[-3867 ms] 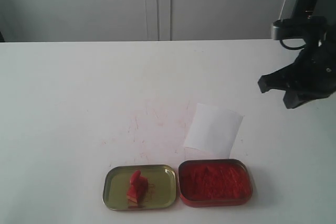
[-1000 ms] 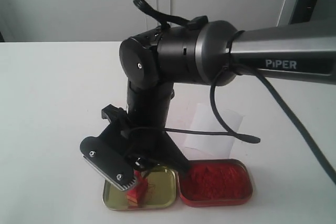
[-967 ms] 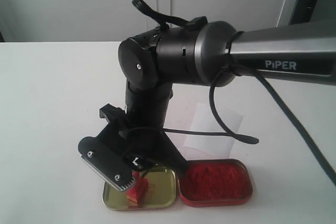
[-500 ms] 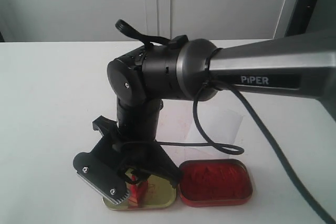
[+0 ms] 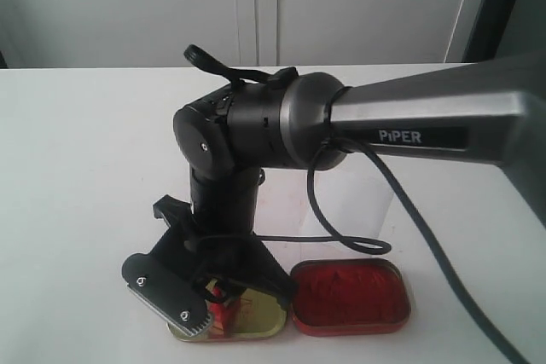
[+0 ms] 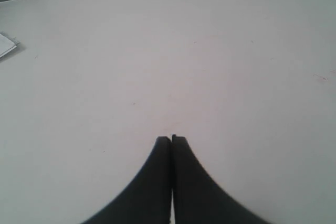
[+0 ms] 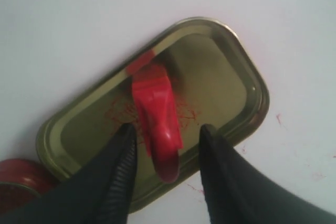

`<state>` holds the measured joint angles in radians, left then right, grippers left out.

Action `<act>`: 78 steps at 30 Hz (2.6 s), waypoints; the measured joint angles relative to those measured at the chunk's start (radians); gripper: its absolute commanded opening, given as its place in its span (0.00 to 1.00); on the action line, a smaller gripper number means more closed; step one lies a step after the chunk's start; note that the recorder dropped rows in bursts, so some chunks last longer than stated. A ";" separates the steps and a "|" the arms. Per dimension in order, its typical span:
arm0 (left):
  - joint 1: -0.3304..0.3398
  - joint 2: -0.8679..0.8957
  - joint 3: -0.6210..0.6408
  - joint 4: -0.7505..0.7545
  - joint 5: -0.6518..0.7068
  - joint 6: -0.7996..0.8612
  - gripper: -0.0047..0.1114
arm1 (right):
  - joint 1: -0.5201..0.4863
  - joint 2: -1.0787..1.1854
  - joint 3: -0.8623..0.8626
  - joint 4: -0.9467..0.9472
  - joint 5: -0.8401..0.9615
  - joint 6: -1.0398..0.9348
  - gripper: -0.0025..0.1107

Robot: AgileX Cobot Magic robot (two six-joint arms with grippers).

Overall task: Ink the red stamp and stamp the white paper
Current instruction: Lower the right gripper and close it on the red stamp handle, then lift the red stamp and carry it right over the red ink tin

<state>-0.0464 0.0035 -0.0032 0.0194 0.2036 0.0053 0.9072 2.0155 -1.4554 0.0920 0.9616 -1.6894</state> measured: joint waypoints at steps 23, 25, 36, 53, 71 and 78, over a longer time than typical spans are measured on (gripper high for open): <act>0.000 0.000 0.000 0.000 0.000 0.000 0.04 | 0.000 0.019 0.031 -0.003 -0.058 0.047 0.13; 0.000 0.000 0.000 0.000 0.000 0.000 0.04 | 0.000 0.019 0.031 -0.003 -0.058 0.075 0.02; 0.000 0.000 0.000 0.000 0.000 0.000 0.04 | 0.000 0.019 0.031 -0.003 -0.056 0.167 0.02; 0.000 0.000 0.000 0.000 0.000 0.000 0.04 | 0.000 -0.073 0.031 -0.005 -0.052 0.626 0.02; 0.000 0.000 0.000 0.000 0.000 0.000 0.04 | -0.048 -0.112 0.031 -0.082 0.022 1.129 0.02; 0.000 0.000 0.000 0.000 0.000 0.000 0.04 | -0.152 -0.112 0.031 -0.092 0.052 1.239 0.02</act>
<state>-0.0464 0.0035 -0.0032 0.0194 0.2036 0.0053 0.7551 1.9034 -1.4243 0.0000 1.0133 -0.4503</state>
